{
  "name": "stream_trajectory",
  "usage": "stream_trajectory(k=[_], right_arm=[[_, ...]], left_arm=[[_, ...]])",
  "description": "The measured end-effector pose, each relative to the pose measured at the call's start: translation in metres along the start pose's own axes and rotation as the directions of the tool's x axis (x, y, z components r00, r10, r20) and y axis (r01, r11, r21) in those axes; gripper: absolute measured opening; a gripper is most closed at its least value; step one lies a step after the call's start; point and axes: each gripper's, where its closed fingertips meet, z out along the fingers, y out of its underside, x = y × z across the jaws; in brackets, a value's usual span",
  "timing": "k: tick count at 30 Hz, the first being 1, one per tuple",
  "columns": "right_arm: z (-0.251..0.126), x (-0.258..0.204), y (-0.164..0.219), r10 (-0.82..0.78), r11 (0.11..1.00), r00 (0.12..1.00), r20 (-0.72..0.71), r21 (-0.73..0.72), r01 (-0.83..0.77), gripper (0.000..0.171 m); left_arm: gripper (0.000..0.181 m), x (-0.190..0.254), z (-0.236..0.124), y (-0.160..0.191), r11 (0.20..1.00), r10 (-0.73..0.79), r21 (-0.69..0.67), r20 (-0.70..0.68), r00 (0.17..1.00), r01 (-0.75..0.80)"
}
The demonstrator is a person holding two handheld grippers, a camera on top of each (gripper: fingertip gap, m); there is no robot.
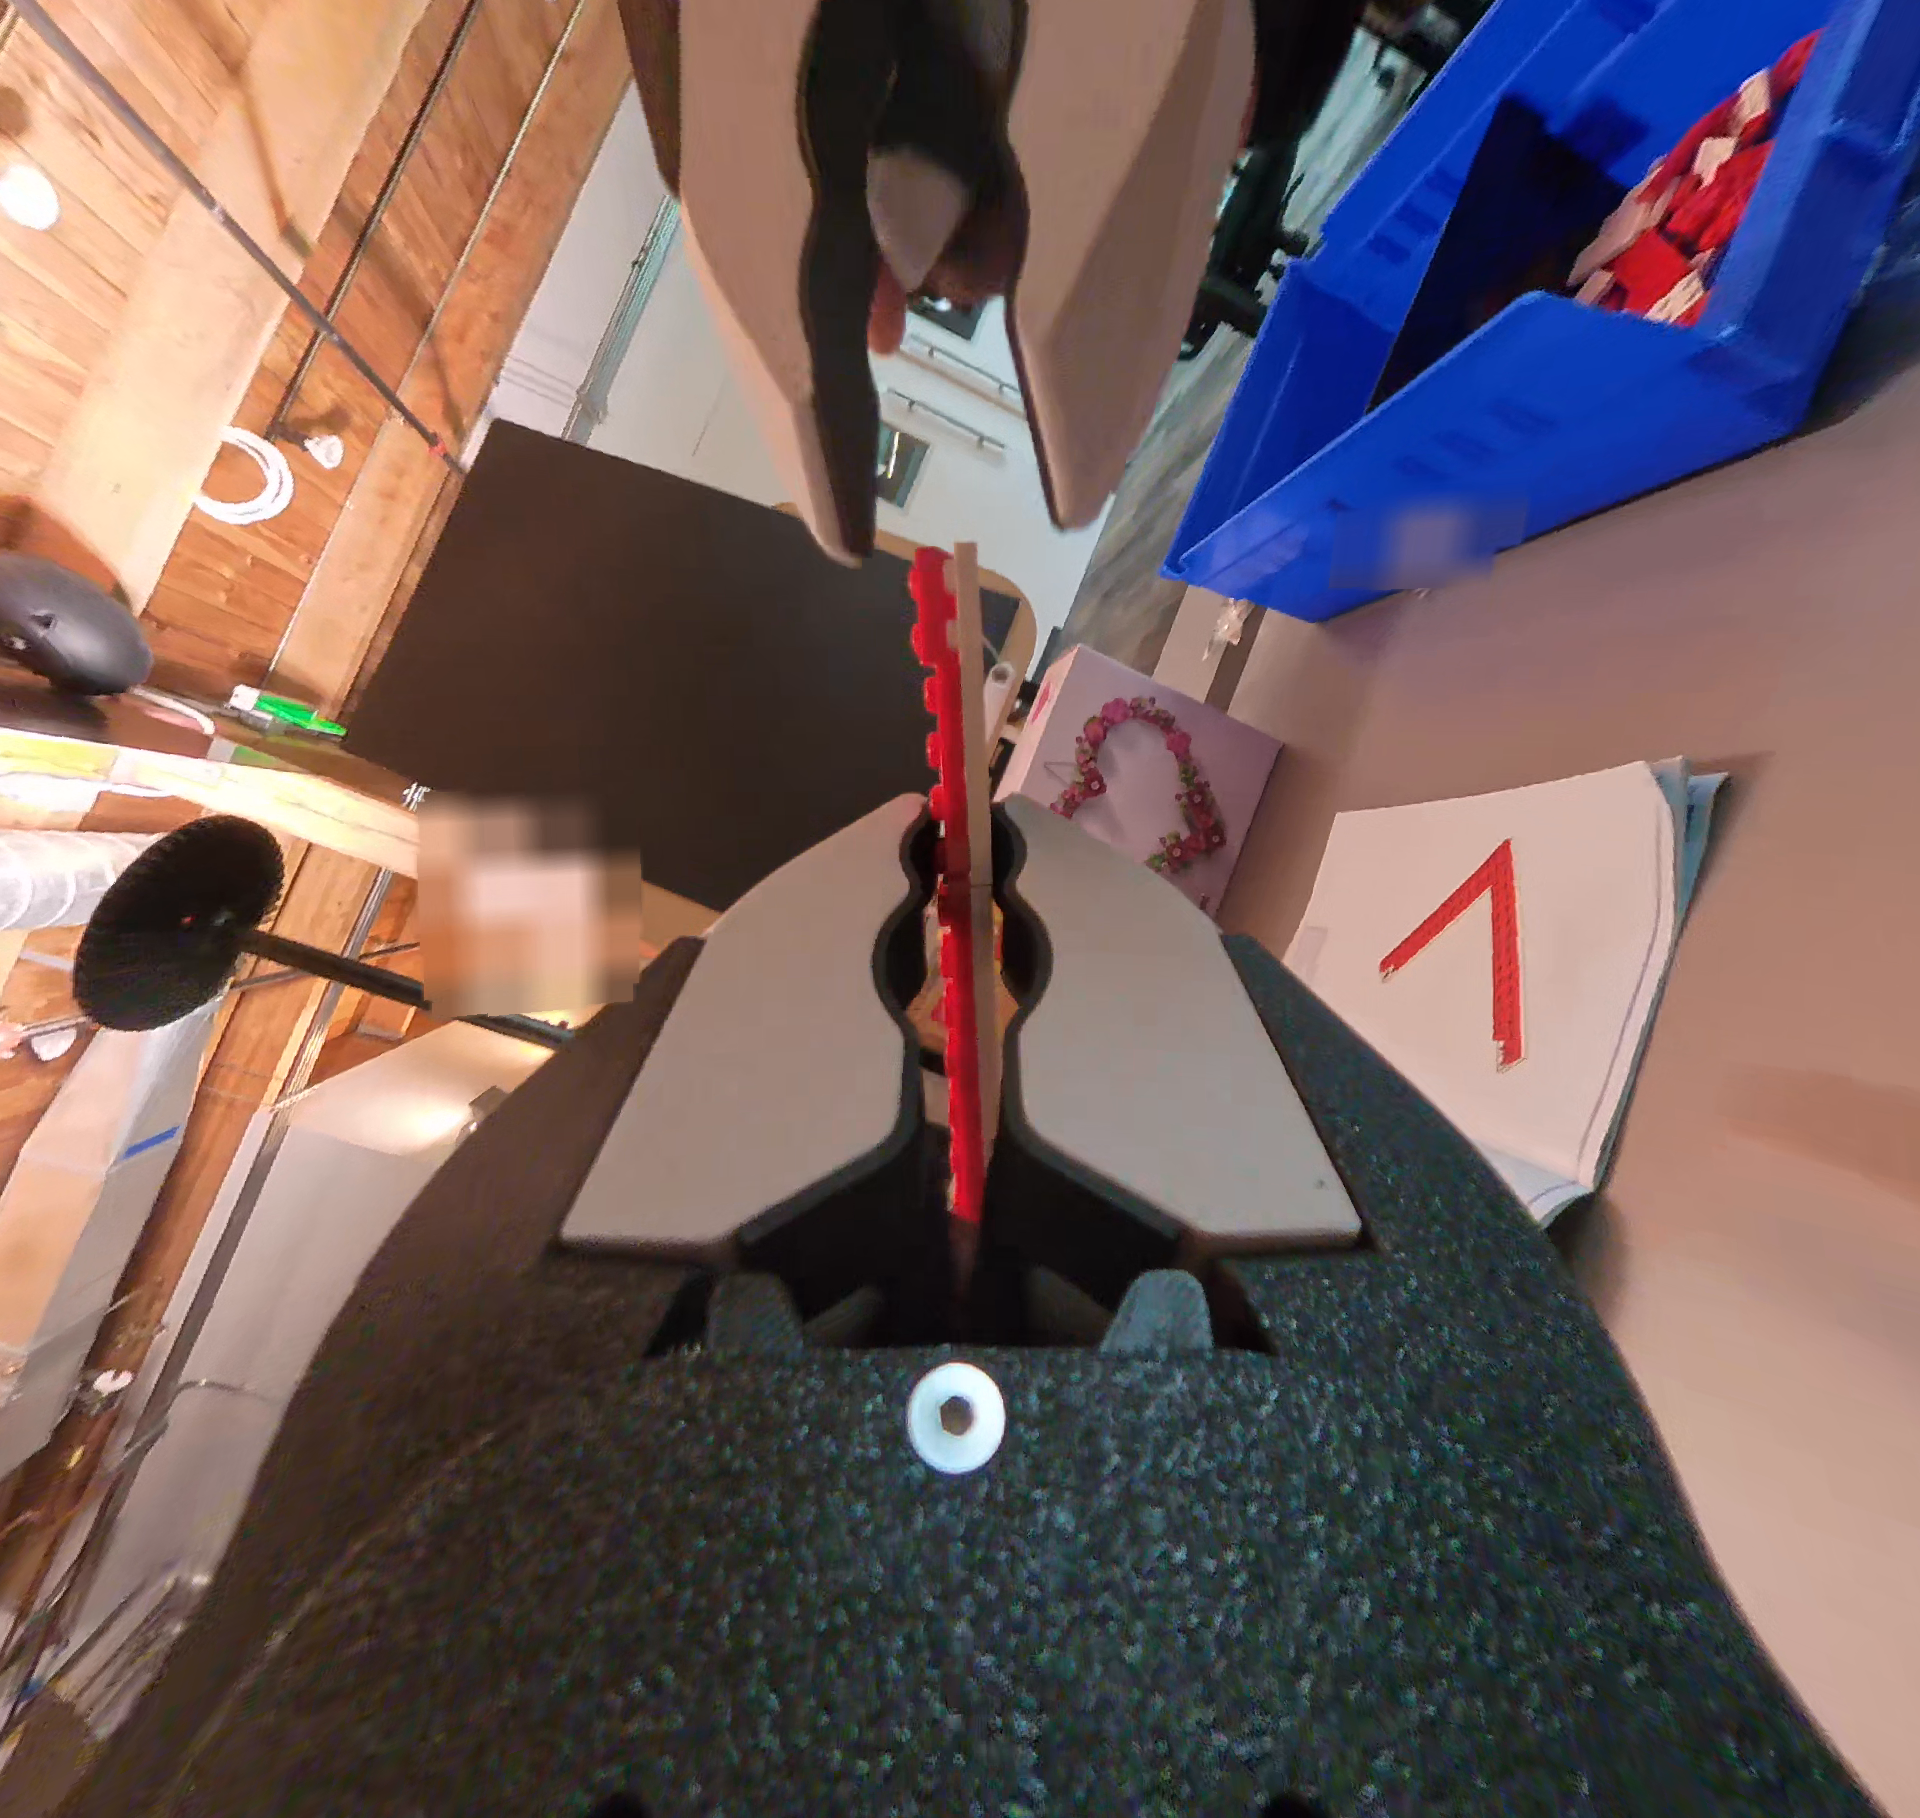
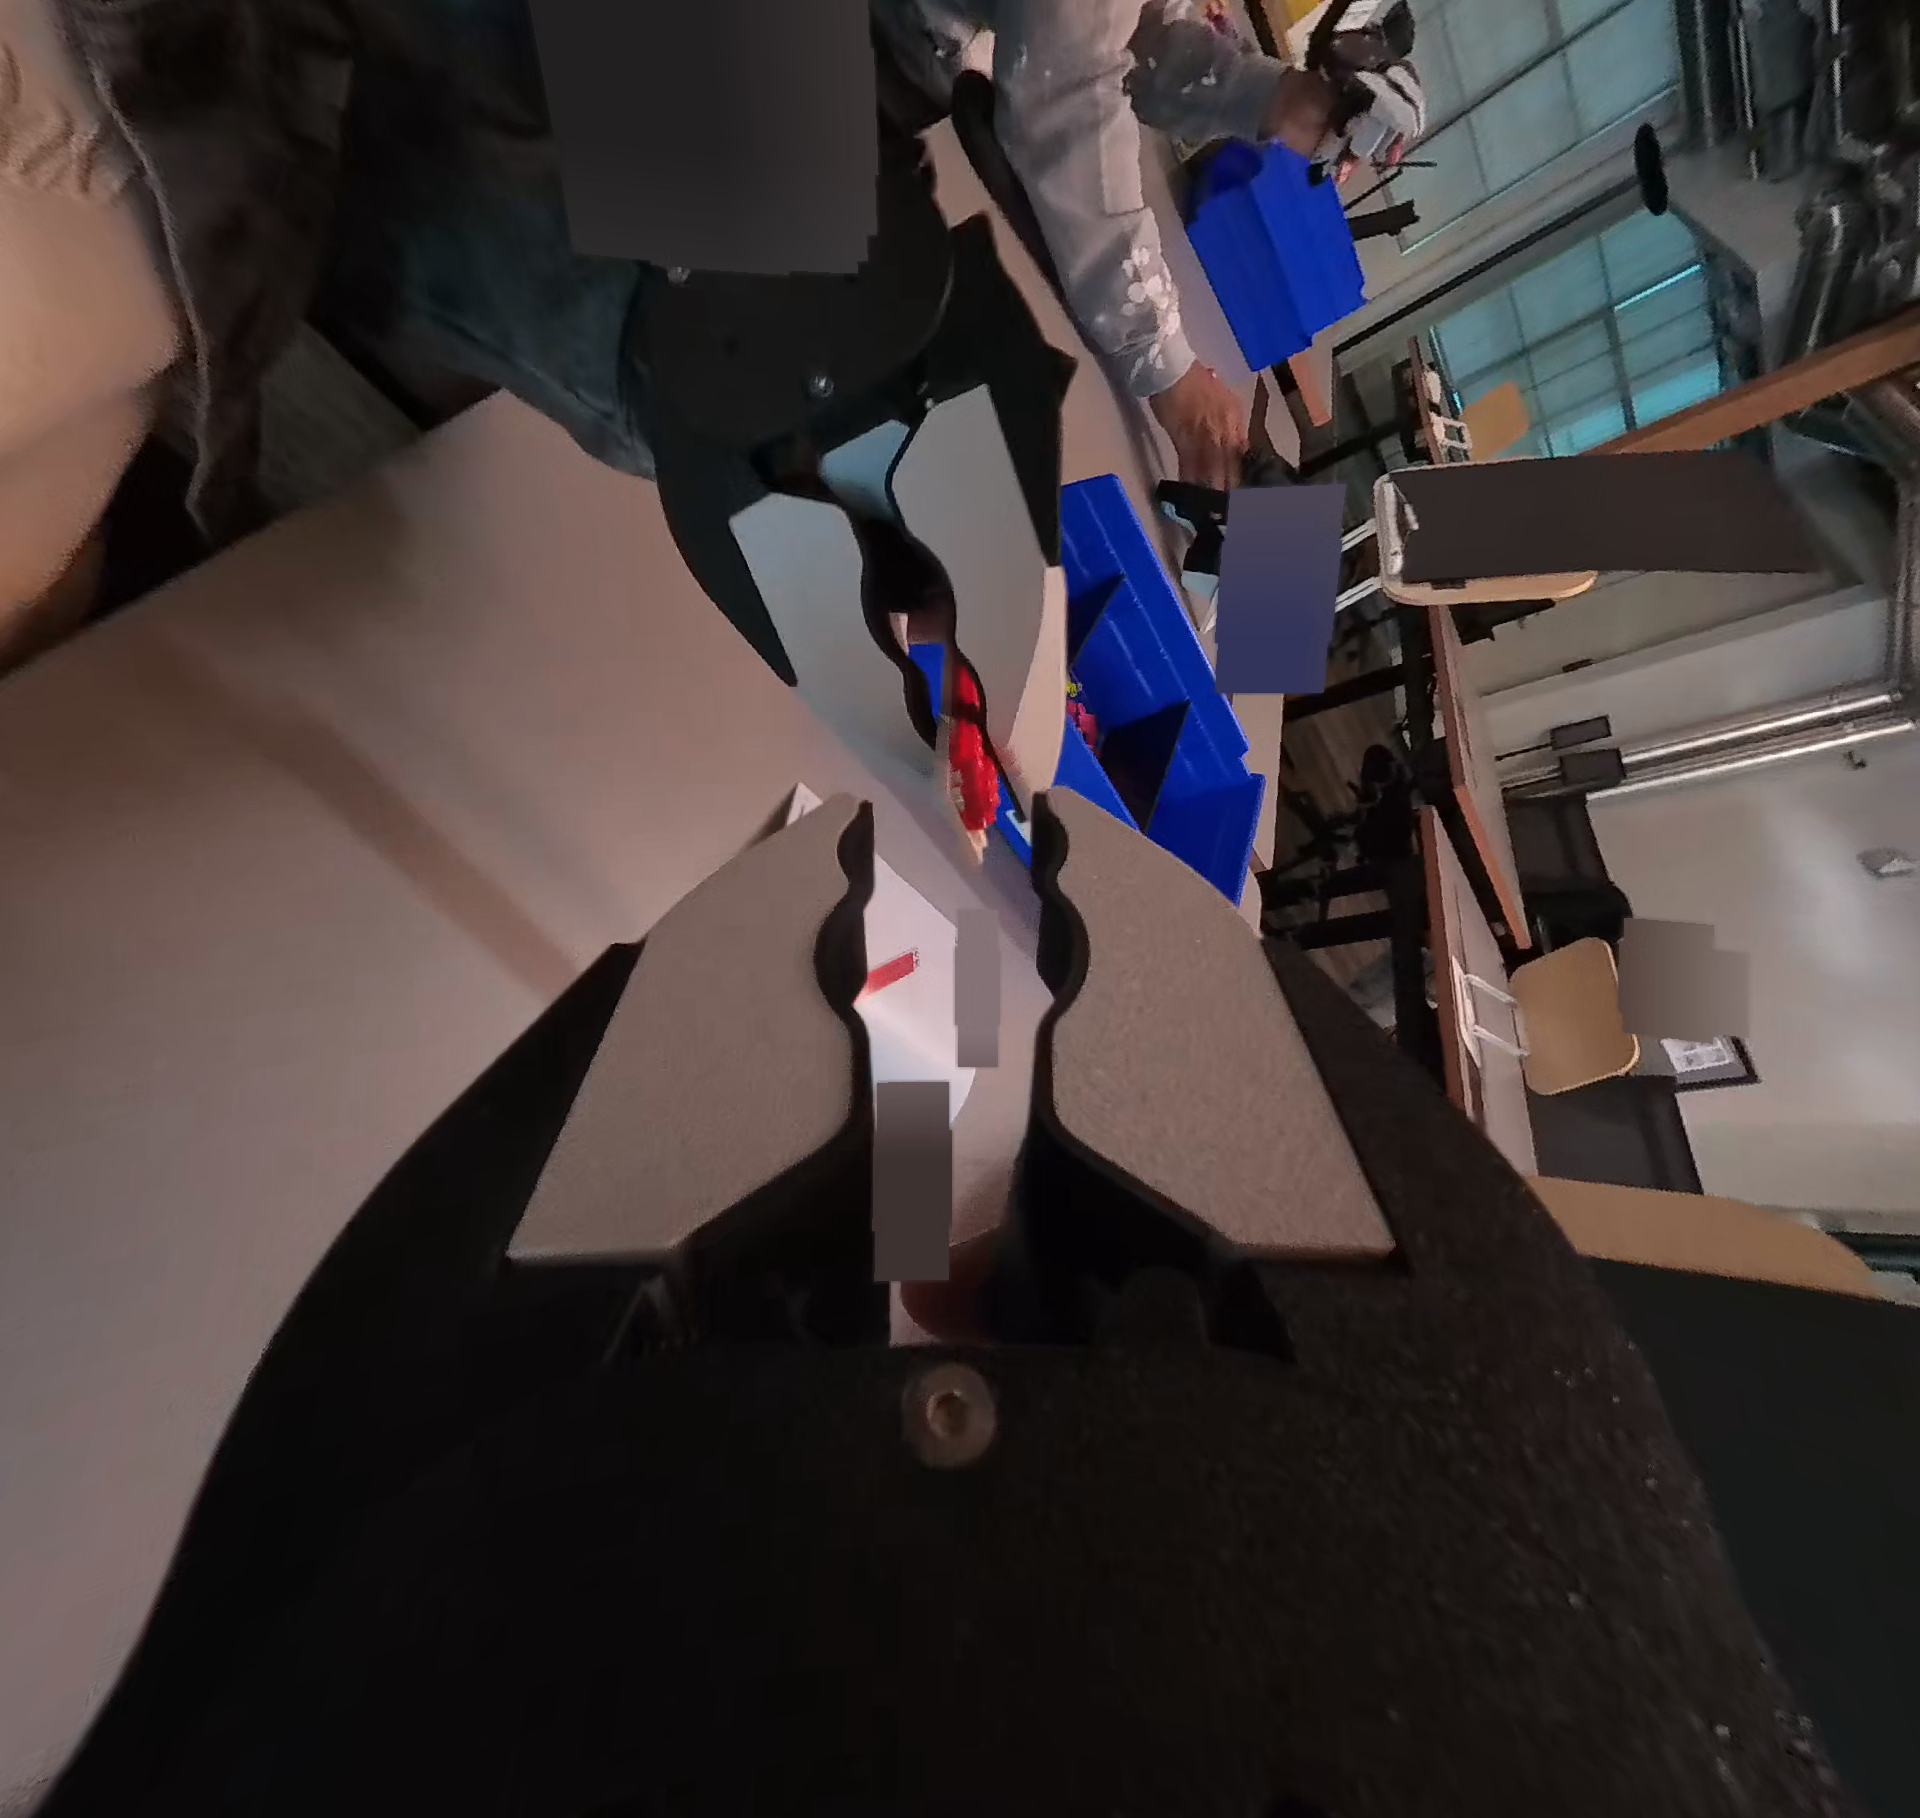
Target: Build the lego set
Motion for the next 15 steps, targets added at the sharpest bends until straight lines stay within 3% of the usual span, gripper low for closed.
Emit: stream_trajectory(k=[5, 10, 15], right_arm=[[0.005, -0.001, 0.007, -0.036, 0.999, 0.999, 0.017, -0.009, 0.036, 0.026], [0.004, -0.001, 0.011, -0.087, 0.996, 0.996, 0.011, -0.036, 0.088, 0.011], [0.004, -0.003, 0.014, -0.114, 0.99, 0.993, 0.033, -0.084, 0.117, 0.01]], left_arm=[[0.008, 0.002, 0.006, -0.003, 0.999, -0.015, 0.03, -0.024, 1.0, 0.016], [0.008, 0.008, 0.011, -0.003, 0.999, -0.03, 0.036, -0.065, 0.997, 0.032], [0.008, 0.018, 0.011, -0.004, 0.984, -0.166, 0.032, -0.22, 0.961, 0.177]])
